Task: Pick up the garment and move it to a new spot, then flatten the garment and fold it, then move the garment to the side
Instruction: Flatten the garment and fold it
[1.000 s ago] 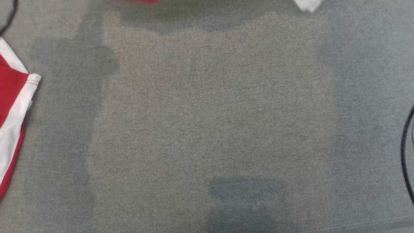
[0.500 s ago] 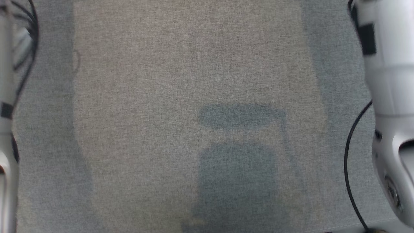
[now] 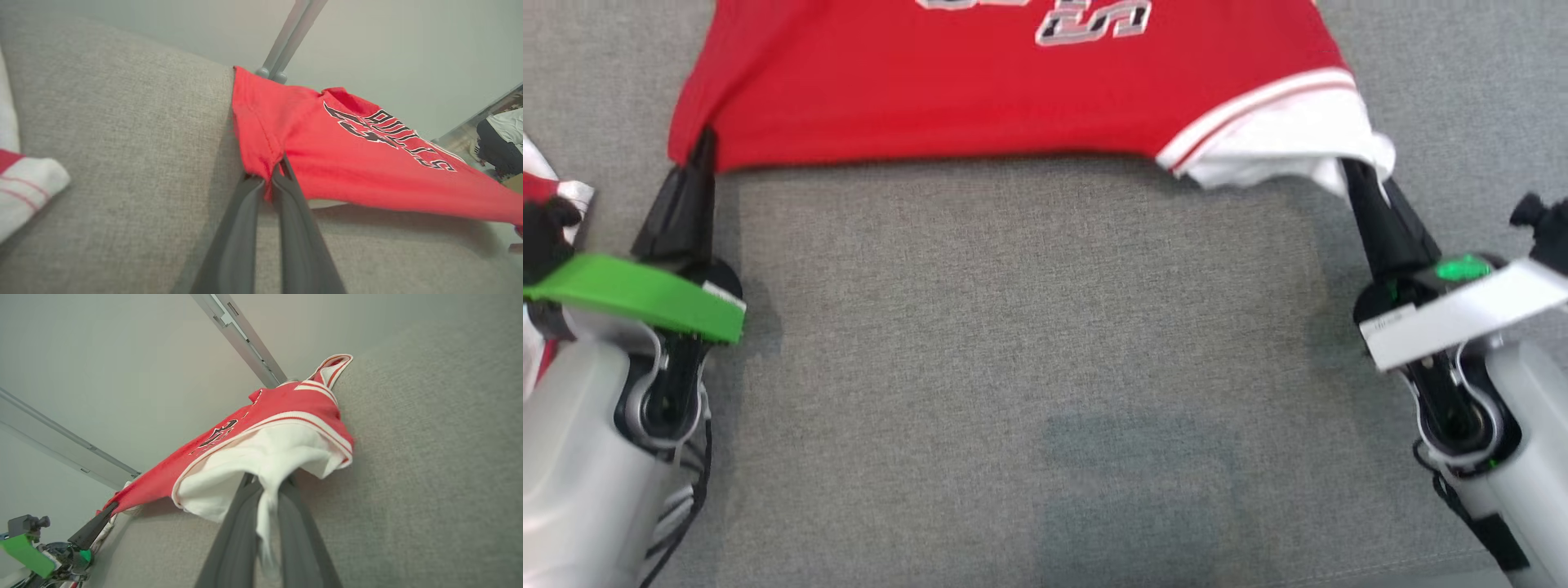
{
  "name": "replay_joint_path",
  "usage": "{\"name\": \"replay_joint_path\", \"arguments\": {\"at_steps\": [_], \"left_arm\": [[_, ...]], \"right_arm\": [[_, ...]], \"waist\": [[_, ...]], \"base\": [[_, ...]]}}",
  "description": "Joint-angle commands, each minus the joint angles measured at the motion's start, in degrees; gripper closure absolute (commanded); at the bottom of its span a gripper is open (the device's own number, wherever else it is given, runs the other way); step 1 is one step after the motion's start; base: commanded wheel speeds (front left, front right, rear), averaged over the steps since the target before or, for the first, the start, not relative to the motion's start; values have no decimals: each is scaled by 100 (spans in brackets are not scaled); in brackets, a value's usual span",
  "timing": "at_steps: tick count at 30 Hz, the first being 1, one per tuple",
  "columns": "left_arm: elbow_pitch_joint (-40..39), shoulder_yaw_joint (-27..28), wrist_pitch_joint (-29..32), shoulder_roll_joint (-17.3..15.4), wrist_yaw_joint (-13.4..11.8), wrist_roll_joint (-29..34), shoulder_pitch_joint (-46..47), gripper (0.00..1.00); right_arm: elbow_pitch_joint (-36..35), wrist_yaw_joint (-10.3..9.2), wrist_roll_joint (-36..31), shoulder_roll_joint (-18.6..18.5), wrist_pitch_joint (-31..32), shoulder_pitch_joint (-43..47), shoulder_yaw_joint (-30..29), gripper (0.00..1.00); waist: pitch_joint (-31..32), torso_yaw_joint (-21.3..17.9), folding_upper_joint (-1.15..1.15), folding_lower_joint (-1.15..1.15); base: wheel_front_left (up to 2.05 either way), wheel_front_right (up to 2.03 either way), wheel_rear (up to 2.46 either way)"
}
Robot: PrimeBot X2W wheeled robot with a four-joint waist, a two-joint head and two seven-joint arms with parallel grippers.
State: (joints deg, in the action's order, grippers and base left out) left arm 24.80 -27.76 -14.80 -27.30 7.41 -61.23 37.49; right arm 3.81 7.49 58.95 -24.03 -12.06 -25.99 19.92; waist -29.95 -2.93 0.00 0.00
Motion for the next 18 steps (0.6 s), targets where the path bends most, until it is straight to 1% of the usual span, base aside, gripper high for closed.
{"name": "replay_joint_path", "arguments": {"at_steps": [1,3,6,9,12,13,14,16,18], "left_arm": [[-129,134,-50,-78,4,87,-318,100],[-402,347,-45,-36,-100,235,-867,100],[-883,495,-43,28,-334,473,-1862,100],[-1378,704,-45,217,-618,538,-2863,100],[-1923,909,-46,472,-826,449,-3789,100],[-2086,914,-46,485,-885,520,-4015,100],[-2086,914,-46,485,-885,520,-4015,100],[-2378,924,-46,545,-1006,550,-4341,100],[-2689,870,46,516,-1088,519,-4534,100]], "right_arm": [[-116,-1,42,-128,-53,336,-10,100],[-270,-5,52,-328,-29,823,21,100],[-443,-5,108,-557,38,1518,50,100],[-536,-6,104,-777,135,2190,41,100],[-763,-6,261,-941,149,2804,-146,100],[-841,-6,297,-1008,142,2991,-248,100],[-841,-6,297,-1008,142,2991,-248,100],[-1087,-6,428,-1084,194,3331,-373,100],[-1354,-6,511,-1173,253,3542,-511,100]], "waist": [[390,-4,0,0],[562,-14,0,0],[775,-63,0,0],[908,-100,0,0],[940,-103,0,0],[942,-90,0,0],[942,-90,0,0],[940,-51,0,0],[933,-16,0,0]], "base": [[0,0,0],[0,0,0],[0,0,0],[0,0,0],[0,0,0],[0,0,0],[0,0,0],[0,0,0],[0,0,0]]}}
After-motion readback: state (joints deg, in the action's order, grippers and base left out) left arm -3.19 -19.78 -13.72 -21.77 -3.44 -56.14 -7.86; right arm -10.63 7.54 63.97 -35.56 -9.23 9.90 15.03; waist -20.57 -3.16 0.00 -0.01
